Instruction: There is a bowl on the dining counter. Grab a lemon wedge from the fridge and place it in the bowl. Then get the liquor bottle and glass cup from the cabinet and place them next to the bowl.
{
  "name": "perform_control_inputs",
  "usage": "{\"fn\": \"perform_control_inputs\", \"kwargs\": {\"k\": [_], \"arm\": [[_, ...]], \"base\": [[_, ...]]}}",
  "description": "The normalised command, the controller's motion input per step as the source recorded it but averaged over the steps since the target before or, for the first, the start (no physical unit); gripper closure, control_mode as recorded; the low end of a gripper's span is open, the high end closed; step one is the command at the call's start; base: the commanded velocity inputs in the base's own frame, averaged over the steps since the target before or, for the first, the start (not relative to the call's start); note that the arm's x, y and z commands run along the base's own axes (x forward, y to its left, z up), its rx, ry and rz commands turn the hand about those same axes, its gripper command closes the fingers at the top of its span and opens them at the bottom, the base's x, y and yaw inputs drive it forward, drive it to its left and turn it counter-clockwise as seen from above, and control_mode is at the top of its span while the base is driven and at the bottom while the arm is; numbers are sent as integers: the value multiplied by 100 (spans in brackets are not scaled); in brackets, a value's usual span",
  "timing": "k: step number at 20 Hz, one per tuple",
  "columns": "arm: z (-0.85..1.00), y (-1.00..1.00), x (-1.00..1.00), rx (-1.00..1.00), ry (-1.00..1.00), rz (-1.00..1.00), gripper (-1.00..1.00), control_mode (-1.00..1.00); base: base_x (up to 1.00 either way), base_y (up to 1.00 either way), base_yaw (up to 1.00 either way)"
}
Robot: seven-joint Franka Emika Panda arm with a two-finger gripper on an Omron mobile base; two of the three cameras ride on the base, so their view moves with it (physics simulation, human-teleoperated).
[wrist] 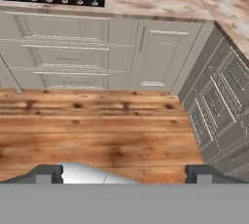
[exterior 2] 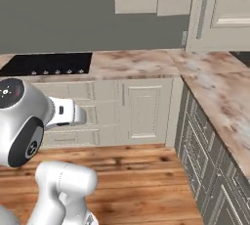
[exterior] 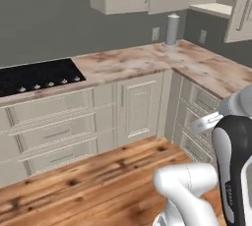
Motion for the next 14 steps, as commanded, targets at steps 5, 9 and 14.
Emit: {"fn": "perform_control_inputs", "kwargs": {"k": [5,9,14], "arm": [[0,0,0,0,0,0,-100,100],[0,0,0,0,0,0,-100,100],[0,0,0,0,0,0,-100,100]], "base": [[96,48,-39],[91,41,-43],[89,41,-45]]}}
